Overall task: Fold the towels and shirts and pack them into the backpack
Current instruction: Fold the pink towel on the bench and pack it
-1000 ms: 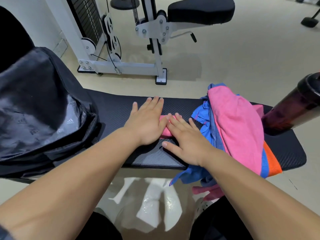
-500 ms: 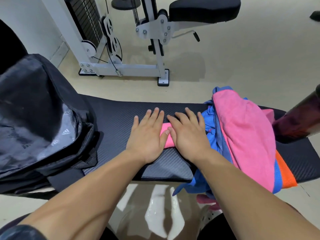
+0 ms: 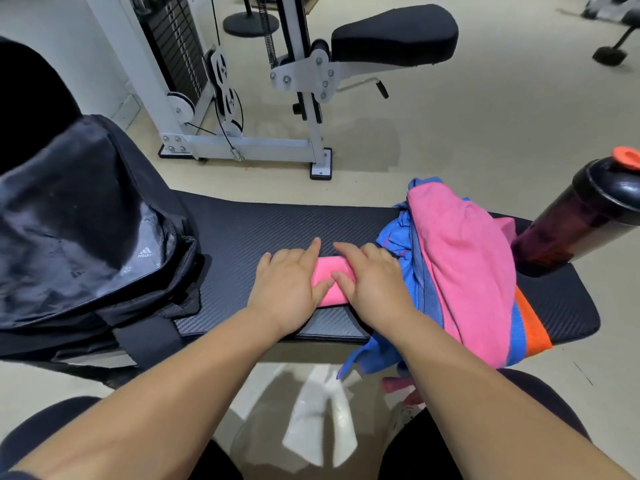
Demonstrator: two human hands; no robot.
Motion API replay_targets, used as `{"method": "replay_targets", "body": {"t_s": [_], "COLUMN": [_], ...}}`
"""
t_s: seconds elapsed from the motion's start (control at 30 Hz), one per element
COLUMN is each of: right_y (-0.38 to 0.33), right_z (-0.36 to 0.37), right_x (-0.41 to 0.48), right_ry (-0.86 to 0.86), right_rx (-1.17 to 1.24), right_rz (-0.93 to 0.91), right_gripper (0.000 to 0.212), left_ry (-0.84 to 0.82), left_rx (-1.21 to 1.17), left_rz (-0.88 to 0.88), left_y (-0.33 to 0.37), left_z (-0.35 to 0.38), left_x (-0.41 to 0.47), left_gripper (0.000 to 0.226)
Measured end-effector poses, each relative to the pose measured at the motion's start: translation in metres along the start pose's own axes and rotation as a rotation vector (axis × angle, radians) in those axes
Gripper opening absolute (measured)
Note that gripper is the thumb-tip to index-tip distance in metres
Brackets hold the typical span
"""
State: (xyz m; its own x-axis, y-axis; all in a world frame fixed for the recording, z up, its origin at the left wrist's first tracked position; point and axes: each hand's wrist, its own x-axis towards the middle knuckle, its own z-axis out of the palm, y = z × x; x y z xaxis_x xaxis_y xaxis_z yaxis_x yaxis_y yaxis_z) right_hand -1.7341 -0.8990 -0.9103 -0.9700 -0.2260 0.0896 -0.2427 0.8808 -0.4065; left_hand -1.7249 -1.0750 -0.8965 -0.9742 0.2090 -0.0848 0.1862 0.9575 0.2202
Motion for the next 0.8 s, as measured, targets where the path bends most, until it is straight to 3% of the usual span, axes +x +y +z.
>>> {"method": "replay_targets", "body": {"t_s": [0.1, 0.27, 0.37, 0.5, 0.63, 0.73, 0.8], "right_y": [-0.003, -0.03, -0.052, -0.088, -0.139, -0.184, -0.216], "right_z": [-0.018, -0.043, -0.051, -0.058, -0.06, -0.058, -0.055], "right_x": [0.0, 0.01, 0.019, 0.035, 0.06, 0.076, 0.082], "right_ry": [-0.083, -0.007, -0.014, -0.063, -0.145, -0.157, -0.18], "right_rx": [0.285, 0.549, 0.663, 0.728, 0.837, 0.732, 0.522], "right_rz": [-0.015, 0.026, 0.041, -0.007, -0.082, -0.128, -0.27], "right_gripper": [0.056, 0.061, 0.054, 0.043, 0.024, 0.031, 0.038], "left_ry": [-0.056, -0.157, -0.134, -0.022, 0.218, 0.433, 0.5], "left_rx": [-0.221, -0.606, -0.674, -0.582, -0.397, -0.174, 0.011], "left_rz": [0.079, 0.08, 0.111, 0.143, 0.069, -0.031, -0.092], "left_y": [-0.011, -0.026, -0.032, -0.052, -0.088, -0.119, -0.14], "left_z": [-0.016, -0.051, -0.075, -0.114, -0.164, -0.215, -0.253], "left_x": [-0.011, -0.034, -0.047, -0.062, -0.079, -0.085, -0.085], "left_gripper": [0.076, 0.069, 0.06, 0.056, 0.059, 0.05, 0.046]}}
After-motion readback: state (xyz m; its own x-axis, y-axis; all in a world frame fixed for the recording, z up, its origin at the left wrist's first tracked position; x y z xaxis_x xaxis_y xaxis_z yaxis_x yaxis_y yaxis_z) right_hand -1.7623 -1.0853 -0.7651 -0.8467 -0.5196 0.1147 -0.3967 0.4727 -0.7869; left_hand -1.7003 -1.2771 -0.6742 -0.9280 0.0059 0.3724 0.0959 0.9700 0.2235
